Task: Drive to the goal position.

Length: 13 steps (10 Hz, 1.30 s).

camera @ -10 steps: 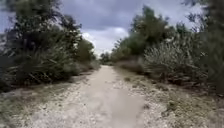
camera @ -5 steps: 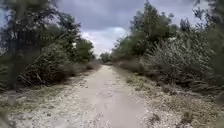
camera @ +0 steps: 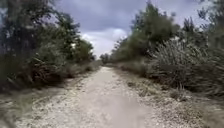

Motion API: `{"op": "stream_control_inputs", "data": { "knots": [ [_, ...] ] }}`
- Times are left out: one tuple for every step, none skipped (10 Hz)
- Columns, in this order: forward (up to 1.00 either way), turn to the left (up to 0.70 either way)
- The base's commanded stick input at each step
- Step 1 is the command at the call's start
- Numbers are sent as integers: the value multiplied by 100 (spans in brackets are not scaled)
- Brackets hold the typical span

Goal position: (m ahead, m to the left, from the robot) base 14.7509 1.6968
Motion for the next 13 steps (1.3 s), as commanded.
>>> {"op": "stream_control_inputs", "data": {
  "knots": [
    [50,1],
    [50,1],
    [50,1],
    [50,1],
    [50,1],
    [50,1],
    [50,1],
    [50,1],
    [50,1],
    [50,1],
    [50,1],
    [50,1],
    [50,1]
  ]
}}
